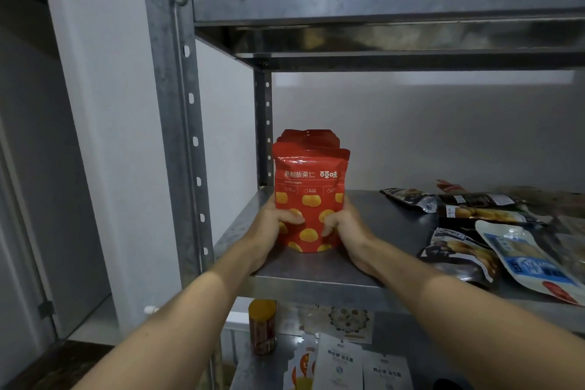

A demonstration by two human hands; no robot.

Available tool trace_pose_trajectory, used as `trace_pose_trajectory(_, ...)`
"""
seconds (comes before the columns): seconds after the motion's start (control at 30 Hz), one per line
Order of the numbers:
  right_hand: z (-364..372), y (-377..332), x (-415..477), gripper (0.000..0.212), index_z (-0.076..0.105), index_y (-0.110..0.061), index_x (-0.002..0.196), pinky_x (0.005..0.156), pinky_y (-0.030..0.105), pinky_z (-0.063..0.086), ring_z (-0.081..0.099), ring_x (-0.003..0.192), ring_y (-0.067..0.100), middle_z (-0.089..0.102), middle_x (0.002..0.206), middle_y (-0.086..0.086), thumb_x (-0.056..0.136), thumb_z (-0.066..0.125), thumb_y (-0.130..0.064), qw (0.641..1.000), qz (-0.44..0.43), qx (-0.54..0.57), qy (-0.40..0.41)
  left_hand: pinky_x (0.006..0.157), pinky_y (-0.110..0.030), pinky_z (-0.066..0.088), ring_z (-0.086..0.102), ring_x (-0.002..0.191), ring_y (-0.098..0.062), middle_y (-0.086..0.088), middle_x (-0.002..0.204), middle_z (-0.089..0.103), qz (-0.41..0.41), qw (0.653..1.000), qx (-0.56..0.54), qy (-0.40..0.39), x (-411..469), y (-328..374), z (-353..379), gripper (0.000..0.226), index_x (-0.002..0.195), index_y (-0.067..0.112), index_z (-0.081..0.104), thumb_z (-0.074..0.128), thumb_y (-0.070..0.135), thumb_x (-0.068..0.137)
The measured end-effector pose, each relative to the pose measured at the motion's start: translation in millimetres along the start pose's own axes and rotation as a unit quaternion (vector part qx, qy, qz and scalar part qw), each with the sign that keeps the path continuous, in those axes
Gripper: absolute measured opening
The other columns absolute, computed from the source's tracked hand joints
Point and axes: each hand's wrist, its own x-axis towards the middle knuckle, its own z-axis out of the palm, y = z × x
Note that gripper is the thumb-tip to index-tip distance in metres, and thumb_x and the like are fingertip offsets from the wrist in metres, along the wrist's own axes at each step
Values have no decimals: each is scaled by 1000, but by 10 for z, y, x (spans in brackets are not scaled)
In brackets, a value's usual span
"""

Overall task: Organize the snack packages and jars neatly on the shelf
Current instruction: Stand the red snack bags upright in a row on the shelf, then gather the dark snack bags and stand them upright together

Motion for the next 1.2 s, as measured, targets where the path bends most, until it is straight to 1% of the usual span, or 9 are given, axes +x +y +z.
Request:
trace_pose_trajectory(0.2,5,-8,-21,92,46,-20,128,93,48,53,60,109,26,65,116,6,39,58,-6,1000,-2,-14,8,96,-46,50,63,108,-25,-1,110,71,-5,1000,6,0,7,-12,-20,49,118,28,56,62,4,76)
trace_pose_trajectory(0.43,21,-17,-40,92,45,-22,130,94,47,52,59,110,25,64,116,4,40,59,-6,1000,1,-29,9,95,-47,50,63,106,-25,-1,107,71,-2,1000,13,8,-12,1,-2,45,107,33,57,60,-1,77)
trace_pose_trajectory(0.73,-3,0,-32,91,45,-21,130,93,46,53,60,111,25,64,116,3,41,59,-7,998,0,-54,9,93,-45,52,63,107,-23,0,110,70,13,999,24,20,-9,-5,-8,55,117,29,54,62,-5,74)
trace_pose_trajectory(0.8,-18,-19,-62,84,43,-21,131,90,42,54,60,110,24,64,114,2,50,58,-4,996,10,-85,14,95,-44,52,62,110,-22,1,115,67,12,999,34,29,-20,-8,-12,59,124,27,50,64,-3,75)
trace_pose_trajectory(0.9,-65,-84,-204,81,29,-21,143,87,33,51,56,105,16,58,113,-4,70,58,0,985,31,-166,24,99,-42,48,55,116,-19,4,127,57,21,993,90,68,-97,5,-14,66,136,26,37,69,9,81)
trace_pose_trajectory(1.0,-121,-167,-401,75,22,-19,150,101,37,40,45,126,24,49,136,4,86,61,-15,962,13,-268,53,102,-39,42,47,124,-17,6,133,48,80,968,216,96,-243,22,-50,76,140,24,31,76,27,79)
trace_pose_trajectory(1.07,-174,-250,-561,72,24,-15,150,108,37,33,32,139,27,37,150,8,90,62,-25,941,-3,-331,70,102,-39,40,44,127,-18,2,140,44,112,944,286,118,-370,42,-81,84,142,23,29,78,38,75)
trace_pose_trajectory(1.13,-239,-324,-706,66,33,-12,146,107,38,35,36,137,27,39,149,10,88,62,-27,918,-33,-387,72,101,-39,42,46,127,-19,0,142,43,139,917,345,145,-509,87,-97,84,141,22,33,77,47,74)
trace_pose_trajectory(1.2,-310,-411,-877,65,37,-16,143,104,39,41,44,131,27,44,146,9,86,62,-33,877,-62,-472,61,97,-36,44,48,123,-17,1,139,46,168,876,426,149,-666,163,-69,76,138,24,38,72,52,76)
